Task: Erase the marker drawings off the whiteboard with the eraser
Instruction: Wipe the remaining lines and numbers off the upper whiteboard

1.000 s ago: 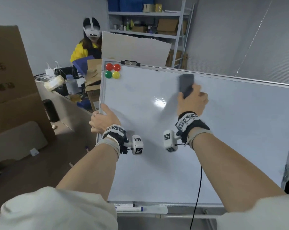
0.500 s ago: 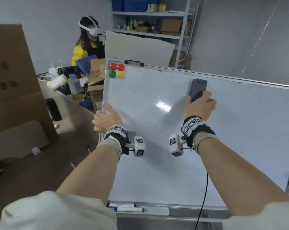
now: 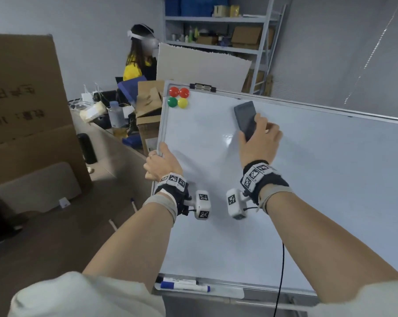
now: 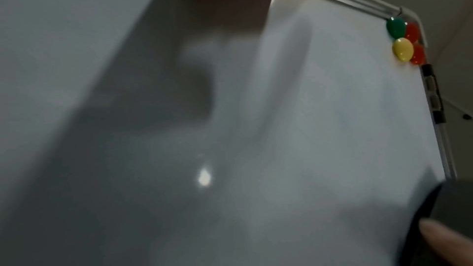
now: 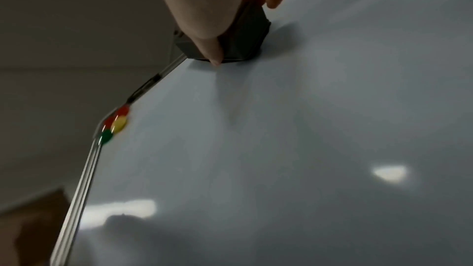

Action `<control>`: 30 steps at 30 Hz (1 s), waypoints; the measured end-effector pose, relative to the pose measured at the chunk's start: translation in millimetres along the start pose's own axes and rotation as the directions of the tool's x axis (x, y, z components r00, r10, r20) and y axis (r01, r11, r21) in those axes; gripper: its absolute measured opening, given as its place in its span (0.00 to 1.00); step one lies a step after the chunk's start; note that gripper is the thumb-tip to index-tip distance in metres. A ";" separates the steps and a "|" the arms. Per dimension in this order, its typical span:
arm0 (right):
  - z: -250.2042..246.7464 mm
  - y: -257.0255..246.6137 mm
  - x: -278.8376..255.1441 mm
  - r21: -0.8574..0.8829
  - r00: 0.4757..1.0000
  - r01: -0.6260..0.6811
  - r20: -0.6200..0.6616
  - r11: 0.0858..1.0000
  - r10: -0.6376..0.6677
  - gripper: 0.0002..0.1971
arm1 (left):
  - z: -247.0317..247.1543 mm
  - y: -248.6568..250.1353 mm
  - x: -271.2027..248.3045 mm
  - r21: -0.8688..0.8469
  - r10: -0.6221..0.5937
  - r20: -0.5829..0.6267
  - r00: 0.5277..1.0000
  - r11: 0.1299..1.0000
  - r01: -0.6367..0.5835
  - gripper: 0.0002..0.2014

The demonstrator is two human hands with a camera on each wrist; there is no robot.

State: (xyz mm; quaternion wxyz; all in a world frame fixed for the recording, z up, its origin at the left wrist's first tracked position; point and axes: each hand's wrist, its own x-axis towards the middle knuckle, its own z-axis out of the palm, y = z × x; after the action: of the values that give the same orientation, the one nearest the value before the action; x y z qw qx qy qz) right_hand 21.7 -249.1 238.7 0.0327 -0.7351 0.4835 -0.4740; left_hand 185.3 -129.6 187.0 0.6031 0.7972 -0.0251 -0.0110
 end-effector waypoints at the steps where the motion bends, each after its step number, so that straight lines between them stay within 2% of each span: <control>1: 1.4 -6.6 -1.5 -0.002 0.998 0.058 0.017 0.998 -0.057 0.28 | -3.2 -0.4 -0.8 0.004 0.003 0.018 1.000 1.000 -0.003 0.30; 5: 16.8 -53.5 -10.1 0.031 0.933 0.304 0.193 0.952 -0.304 0.29 | -19.2 -1.4 4.8 -0.036 0.007 0.176 0.984 0.999 -0.001 0.29; 7: 20.3 -71.5 -8.6 -0.007 0.914 0.364 0.196 0.931 -0.356 0.28 | -27.1 -0.7 9.7 -0.072 0.005 0.248 0.969 0.997 0.013 0.31; 8: 20.3 -74.1 -5.2 -0.028 0.927 0.348 0.161 0.937 -0.339 0.28 | -30.4 -0.6 11.4 -0.086 -0.001 0.266 0.964 0.996 0.024 0.33; 10: 16.4 -71.3 2.9 -0.013 0.973 0.223 0.067 0.975 -0.222 0.26 | -34.9 -0.9 12.9 -0.107 -0.019 0.282 0.959 0.993 0.051 0.35; 12: 16.2 -69.0 7.0 0.018 0.988 0.150 0.045 0.989 -0.151 0.25 | -35.7 -1.4 12.0 -0.112 -0.018 0.301 0.953 0.992 0.054 0.35; 16: 18.9 -73.6 0.3 -0.012 0.918 0.357 0.191 0.934 -0.348 0.28 | -33.4 -0.6 9.5 -0.124 -0.027 0.318 0.948 0.990 0.069 0.36; 17: 18.7 -69.2 2.5 -0.022 0.935 0.319 0.171 0.948 -0.311 0.28 | -32.6 -0.2 9.7 -0.129 -0.036 0.323 0.946 0.988 0.081 0.36; 19: 14.0 -56.2 8.0 -0.002 0.988 0.126 0.088 0.992 -0.125 0.27 | -31.0 0.0 9.2 -0.143 -0.059 0.333 0.941 0.983 0.112 0.35; 20: 12.4 -49.3 9.4 0.002 0.994 0.079 0.080 0.997 -0.079 0.27 | -30.6 -0.1 8.7 -0.143 -0.062 0.335 0.940 0.983 0.116 0.35; 21: 12.1 -44.6 8.8 -0.012 0.989 0.101 0.106 0.995 -0.099 0.28 | -30.0 -0.2 8.4 -0.135 -0.056 0.338 0.940 0.985 0.107 0.35; 24: 14.3 -43.4 -1.0 -0.043 0.935 0.287 0.228 0.957 -0.270 0.29 | -28.4 -1.3 9.4 -0.123 -0.036 0.344 0.938 0.989 0.083 0.35; 27: 20.8 -38.5 -22.4 0.039 0.941 0.231 0.243 0.972 -0.234 0.29 | -29.8 -7.1 14.2 -0.115 -0.017 0.340 0.940 0.992 0.059 0.36; 30: 33.4 -9.4 -70.5 0.046 0.893 0.315 0.324 0.948 -0.312 0.29 | -32.2 -32.4 14.6 -0.052 0.012 0.350 0.937 0.999 0.006 0.35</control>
State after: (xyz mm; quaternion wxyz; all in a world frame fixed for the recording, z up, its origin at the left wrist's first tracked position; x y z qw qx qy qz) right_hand 46.6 -205.5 178.2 0.0329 -0.8719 0.3482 -0.3427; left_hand 202.3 -90.7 164.8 0.6095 0.7666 -0.1328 -0.1523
